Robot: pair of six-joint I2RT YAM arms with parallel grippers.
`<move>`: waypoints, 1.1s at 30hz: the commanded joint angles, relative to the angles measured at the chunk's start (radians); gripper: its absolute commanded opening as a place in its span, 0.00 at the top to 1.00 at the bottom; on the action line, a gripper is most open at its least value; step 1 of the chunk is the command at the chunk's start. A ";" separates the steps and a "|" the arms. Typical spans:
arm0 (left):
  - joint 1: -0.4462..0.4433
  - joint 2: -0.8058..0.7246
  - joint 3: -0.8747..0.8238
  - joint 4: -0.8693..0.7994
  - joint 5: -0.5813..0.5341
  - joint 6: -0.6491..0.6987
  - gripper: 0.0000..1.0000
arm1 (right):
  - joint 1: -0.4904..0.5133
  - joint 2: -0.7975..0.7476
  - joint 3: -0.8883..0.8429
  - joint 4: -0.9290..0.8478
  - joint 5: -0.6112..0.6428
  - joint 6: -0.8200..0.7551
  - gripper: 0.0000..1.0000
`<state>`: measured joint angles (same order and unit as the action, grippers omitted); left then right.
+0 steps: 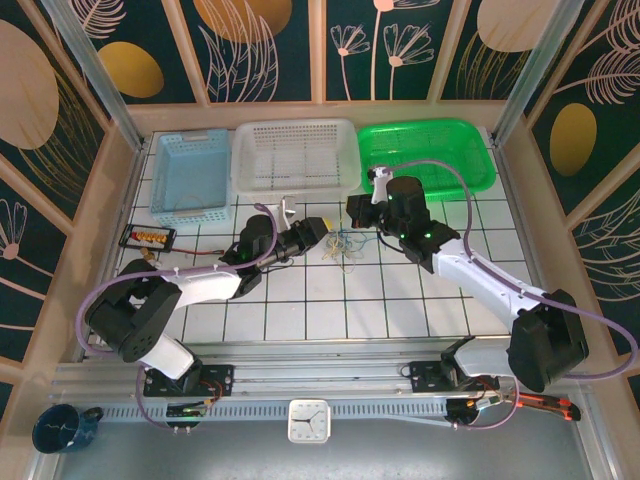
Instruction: Untangle the cables
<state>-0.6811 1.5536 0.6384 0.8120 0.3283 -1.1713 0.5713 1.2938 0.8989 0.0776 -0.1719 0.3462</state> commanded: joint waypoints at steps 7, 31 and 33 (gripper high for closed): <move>-0.003 -0.015 0.025 0.032 -0.031 0.005 0.99 | -0.019 -0.054 -0.033 0.057 0.005 0.036 1.00; 0.059 -0.258 0.350 -0.262 -0.069 0.193 1.00 | -0.146 0.019 -0.275 0.224 -0.074 0.154 1.00; 0.068 -0.269 0.361 -0.261 -0.081 0.197 1.00 | -0.141 0.025 -0.275 0.223 -0.071 0.154 1.00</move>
<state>-0.6277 1.3132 0.9573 0.5655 0.2558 -1.0016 0.4217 1.3083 0.6319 0.2573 -0.2371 0.4835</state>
